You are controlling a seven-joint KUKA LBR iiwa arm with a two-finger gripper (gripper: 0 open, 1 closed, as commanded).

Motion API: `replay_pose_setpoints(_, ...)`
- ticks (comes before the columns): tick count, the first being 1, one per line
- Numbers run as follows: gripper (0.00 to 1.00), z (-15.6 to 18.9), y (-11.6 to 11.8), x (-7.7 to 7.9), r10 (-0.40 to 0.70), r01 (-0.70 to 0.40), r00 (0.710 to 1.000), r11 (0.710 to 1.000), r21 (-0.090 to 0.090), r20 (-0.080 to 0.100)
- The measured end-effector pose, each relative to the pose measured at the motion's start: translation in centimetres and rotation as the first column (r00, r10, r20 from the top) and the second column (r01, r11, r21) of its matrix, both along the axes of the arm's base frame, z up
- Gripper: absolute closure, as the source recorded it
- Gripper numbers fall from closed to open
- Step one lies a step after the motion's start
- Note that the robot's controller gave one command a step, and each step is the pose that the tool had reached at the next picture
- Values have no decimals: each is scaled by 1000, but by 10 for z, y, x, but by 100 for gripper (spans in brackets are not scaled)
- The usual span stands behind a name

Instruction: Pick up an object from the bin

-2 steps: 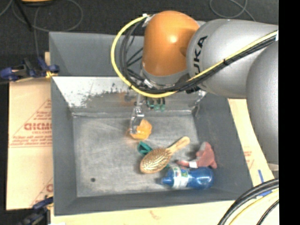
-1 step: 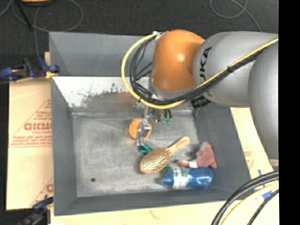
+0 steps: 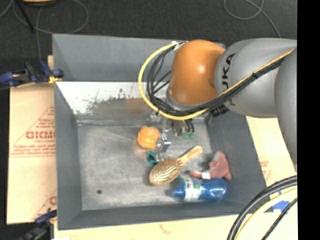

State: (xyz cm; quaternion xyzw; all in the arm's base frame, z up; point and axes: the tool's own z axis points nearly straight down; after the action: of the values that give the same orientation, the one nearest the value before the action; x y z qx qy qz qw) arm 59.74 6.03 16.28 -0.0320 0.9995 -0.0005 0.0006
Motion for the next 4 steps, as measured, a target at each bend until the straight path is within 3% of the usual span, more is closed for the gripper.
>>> replay_pose_setpoints(1,0,-28,-7,11,-44,44,999,999,2,3)
replay_pose_setpoints(2,0,-56,5,21,-303,303,953,953,3,2)
replay_pose_setpoints(3,100,-84,-32,56,-60,60,998,998,4,8)
replay_pose_setpoints(4,100,-84,-32,56,-61,61,998,998,4,8)
